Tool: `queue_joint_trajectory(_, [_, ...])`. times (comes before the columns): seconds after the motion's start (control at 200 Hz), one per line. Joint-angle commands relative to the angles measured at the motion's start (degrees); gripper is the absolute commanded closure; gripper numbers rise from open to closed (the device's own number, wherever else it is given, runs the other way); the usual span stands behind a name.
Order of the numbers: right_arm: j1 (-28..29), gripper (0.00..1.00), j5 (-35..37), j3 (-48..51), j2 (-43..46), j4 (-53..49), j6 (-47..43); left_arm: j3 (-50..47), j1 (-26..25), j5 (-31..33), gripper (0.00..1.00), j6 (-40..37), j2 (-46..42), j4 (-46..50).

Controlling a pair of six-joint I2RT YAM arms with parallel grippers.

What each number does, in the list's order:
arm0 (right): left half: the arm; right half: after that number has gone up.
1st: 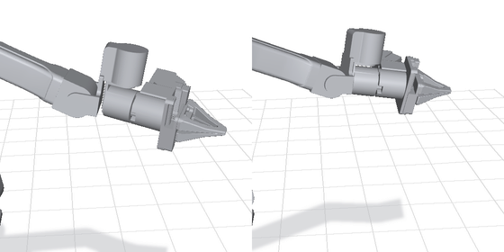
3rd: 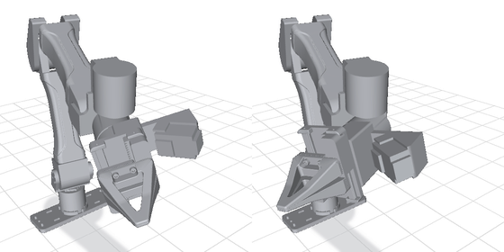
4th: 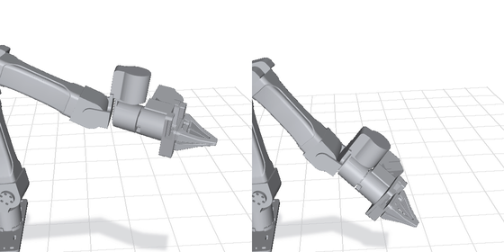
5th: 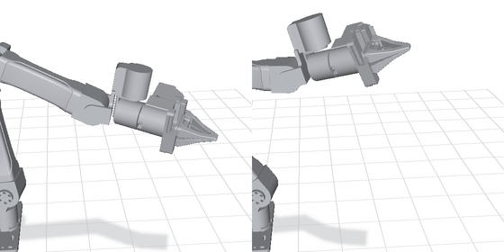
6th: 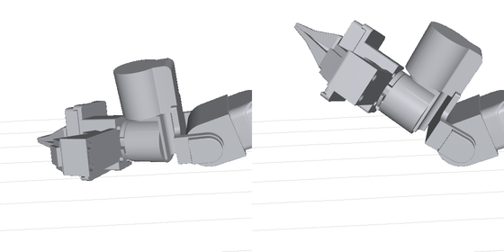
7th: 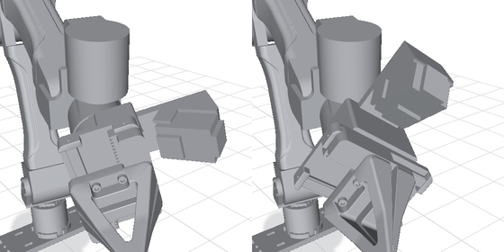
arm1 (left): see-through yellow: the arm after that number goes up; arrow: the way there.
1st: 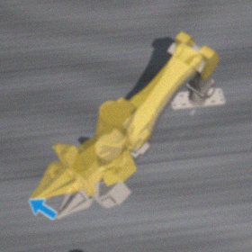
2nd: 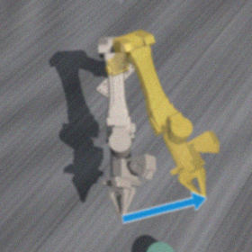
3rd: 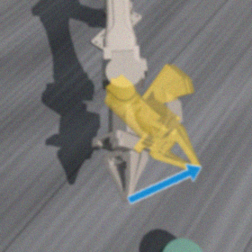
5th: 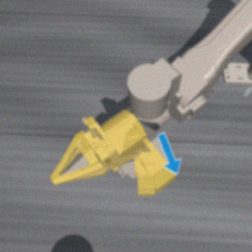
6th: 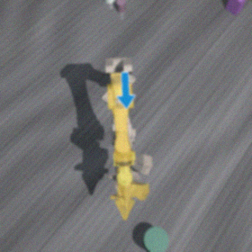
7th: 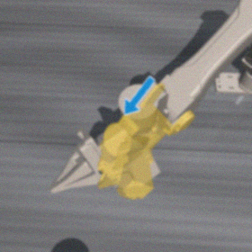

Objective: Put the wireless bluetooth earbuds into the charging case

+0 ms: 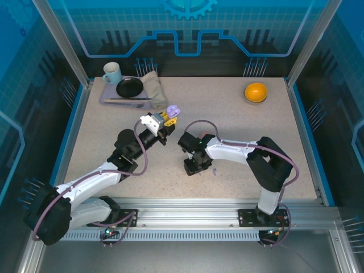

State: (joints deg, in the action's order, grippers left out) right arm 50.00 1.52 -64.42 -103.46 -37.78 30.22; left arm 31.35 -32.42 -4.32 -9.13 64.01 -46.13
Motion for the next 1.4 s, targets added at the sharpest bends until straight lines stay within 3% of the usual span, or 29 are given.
queue_joint_trajectory(0.0, [1.49,0.62,0.49,-0.77,-1.13,-1.94,-0.25,0.73,-0.44,-0.51,1.0,-0.1,-0.82,-1.28])
queue_joint_trajectory(0.58, [1.95,0.63,1.95,2.62,1.04,-1.78,-5.7,1.53,-0.41,-0.62,1.0,-0.2,-0.79,-0.43])
queue_joint_trajectory(1.396, [1.9,0.74,3.22,4.06,2.12,-1.65,-5.54,2.04,-0.43,-0.87,1.0,0.55,-0.53,-0.11])
